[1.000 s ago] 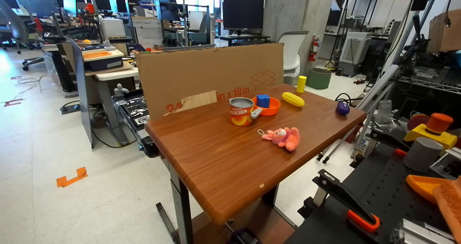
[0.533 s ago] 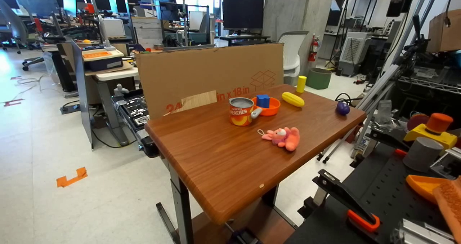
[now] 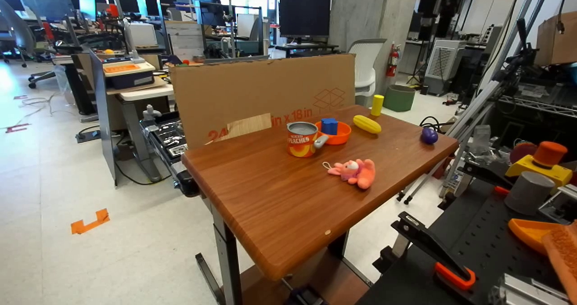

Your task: Move the corn forwards.

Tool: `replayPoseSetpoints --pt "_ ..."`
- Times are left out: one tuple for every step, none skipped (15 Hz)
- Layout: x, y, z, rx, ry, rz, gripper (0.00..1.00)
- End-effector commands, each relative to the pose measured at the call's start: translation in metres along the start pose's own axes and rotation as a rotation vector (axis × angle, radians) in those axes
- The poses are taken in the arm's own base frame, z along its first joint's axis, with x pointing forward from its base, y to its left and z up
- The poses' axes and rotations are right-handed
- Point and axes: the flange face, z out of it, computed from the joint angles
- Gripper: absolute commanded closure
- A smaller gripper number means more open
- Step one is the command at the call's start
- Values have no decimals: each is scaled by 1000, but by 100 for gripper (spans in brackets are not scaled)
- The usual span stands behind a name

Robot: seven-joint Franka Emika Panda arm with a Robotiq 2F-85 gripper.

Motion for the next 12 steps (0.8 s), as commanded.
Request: replayPoseSetpoints --pt "45 13 23 34 1 0 0" --pt "55 14 29 46 -1 4 0" --pt "65 15 36 53 -8 8 0" --pt "74 15 43 57 -18 13 0" --pt "82 16 50 63 -23 15 0" --pt "90 16 60 63 -37 18 0" --pt "97 17 68 62 -47 20 0" --pt "103 18 78 58 -57 23 0" --pt "108 19 87 55 -70 27 0" --pt "114 22 99 51 -83 34 0" --pt "119 23 109 47 -90 41 0" --pt "124 25 121 42 -101 53 0"
